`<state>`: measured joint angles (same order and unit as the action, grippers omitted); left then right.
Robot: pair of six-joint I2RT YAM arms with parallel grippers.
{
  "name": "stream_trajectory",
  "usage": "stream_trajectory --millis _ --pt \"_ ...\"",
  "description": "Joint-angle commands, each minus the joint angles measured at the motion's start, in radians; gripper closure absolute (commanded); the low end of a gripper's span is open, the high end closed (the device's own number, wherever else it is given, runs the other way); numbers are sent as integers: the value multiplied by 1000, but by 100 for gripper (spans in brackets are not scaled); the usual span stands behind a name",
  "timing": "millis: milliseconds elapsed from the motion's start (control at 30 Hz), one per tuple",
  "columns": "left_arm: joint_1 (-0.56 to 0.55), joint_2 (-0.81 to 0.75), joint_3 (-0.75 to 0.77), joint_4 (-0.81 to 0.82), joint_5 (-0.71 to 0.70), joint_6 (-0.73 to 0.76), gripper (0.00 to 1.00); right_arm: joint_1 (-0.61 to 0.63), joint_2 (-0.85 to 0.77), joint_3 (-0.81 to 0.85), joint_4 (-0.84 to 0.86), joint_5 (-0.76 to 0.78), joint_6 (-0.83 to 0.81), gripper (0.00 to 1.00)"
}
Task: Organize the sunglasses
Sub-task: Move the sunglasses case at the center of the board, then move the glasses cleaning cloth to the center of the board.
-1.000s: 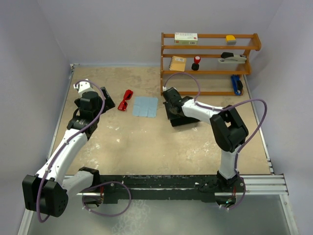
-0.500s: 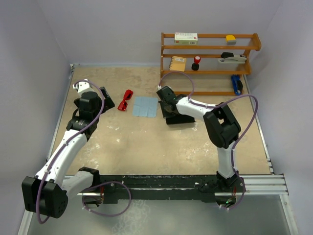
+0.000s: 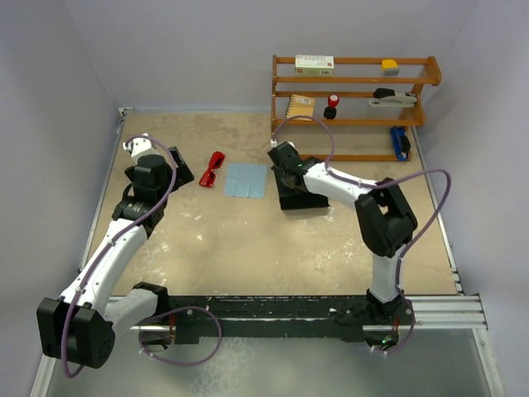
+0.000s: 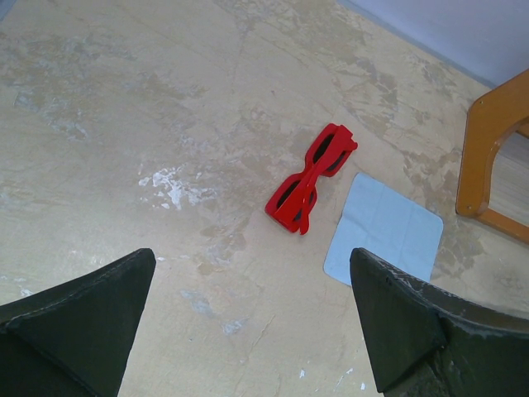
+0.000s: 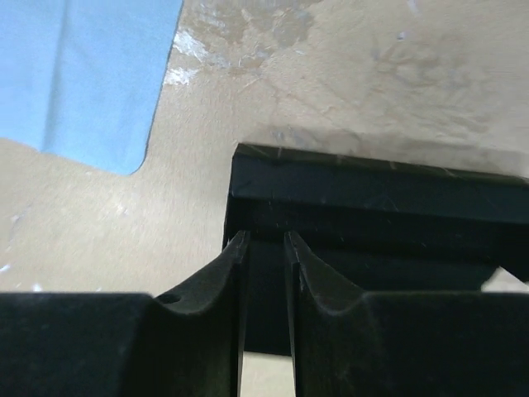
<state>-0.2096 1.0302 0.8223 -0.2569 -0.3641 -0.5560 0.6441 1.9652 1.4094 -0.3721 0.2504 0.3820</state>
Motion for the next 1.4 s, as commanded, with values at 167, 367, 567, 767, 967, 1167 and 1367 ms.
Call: stream_trajectory --millis 167,367,567,767,967,1167,1367 --pt "7 43 34 37 5 -3 1 2 -224 -32 6 18 -18 70" --pt "7 60 56 31 1 -1 1 33 -116 59 31 -70 -45 66" --pt "15 62 67 2 -19 -4 1 67 76 227 22 -98 -44 62" --pt "33 48 64 -11 -14 -4 1 66 201 348 -4 -86 -35 61" --pt "36 40 51 -14 -4 -3 1 67 260 401 -20 -70 -42 60" --pt "40 39 40 -5 1 -1 1 70 292 406 -25 -61 -61 57" --pt "44 43 50 -3 5 -2 1 83 293 357 -7 -62 -66 55"
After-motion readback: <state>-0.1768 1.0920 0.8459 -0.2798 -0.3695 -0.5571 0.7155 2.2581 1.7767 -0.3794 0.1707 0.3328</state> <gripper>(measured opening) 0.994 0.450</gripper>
